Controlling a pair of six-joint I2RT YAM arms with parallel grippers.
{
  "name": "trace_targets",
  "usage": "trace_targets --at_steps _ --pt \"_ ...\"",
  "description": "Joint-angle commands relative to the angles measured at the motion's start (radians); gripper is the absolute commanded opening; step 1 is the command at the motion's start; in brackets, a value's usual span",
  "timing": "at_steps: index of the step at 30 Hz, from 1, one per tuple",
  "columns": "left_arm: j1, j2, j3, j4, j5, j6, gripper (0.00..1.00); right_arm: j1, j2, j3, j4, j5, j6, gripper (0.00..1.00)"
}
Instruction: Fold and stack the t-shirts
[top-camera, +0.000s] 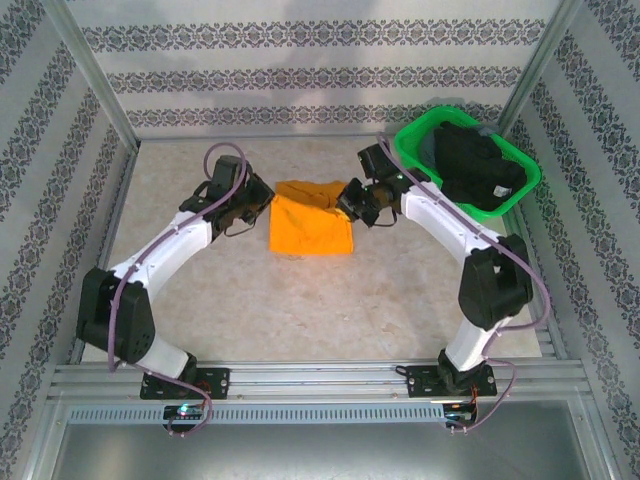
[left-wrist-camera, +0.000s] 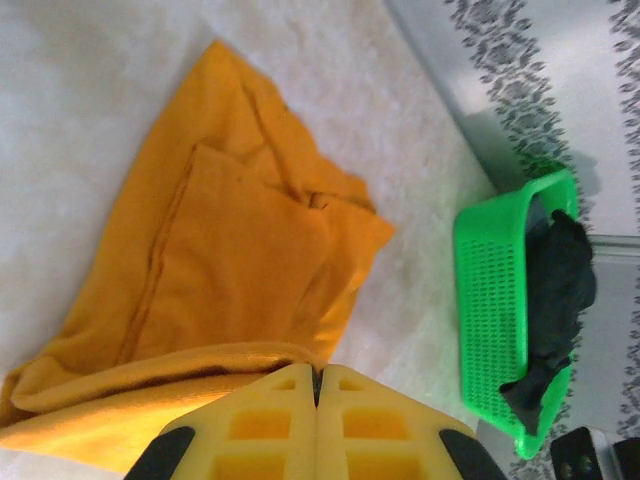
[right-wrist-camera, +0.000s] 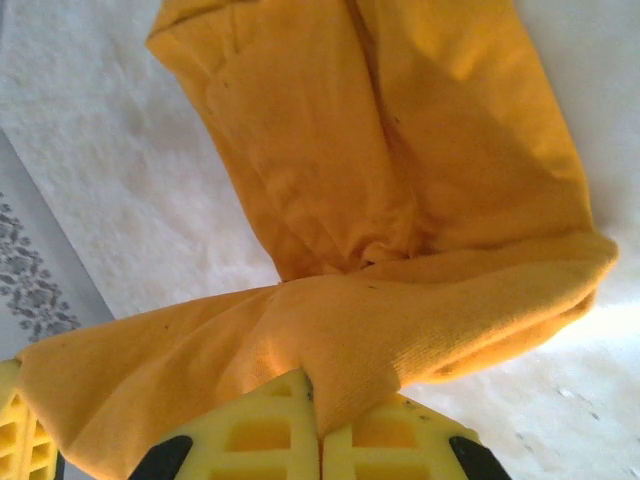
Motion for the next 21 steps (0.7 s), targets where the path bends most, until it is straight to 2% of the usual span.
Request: trace_targets --at_steps 1,12,14,16,18,21 --pt "0.034 0.078 0.065 0.045 0.024 0.060 0.00 -0.024 0.089 0.110 0.028 -0.030 -0.029 0.00" --pt "0.109 0.480 0.358 0.162 0.107 0.119 0.00 -0.132 0.410 0.330 0.156 -0.059 -0.011 0.01" --pt "0.115 0.544 0.428 0.113 0.113 0.142 0.13 -0.146 0.485 0.413 0.143 -0.105 -0.026 0.23" --pt "0.119 0.562 0.452 0.084 0.101 0.156 0.35 -0.160 0.525 0.492 0.088 -0.111 -0.078 0.39" --pt "0.122 0.533 0.440 0.069 0.075 0.160 0.45 -0.173 0.514 0.532 0.056 -0.087 -0.137 0.48" --pt "0.119 0.447 0.376 0.032 0.051 0.147 0.50 -0.195 0.441 0.503 0.038 -0.067 -0.181 0.53"
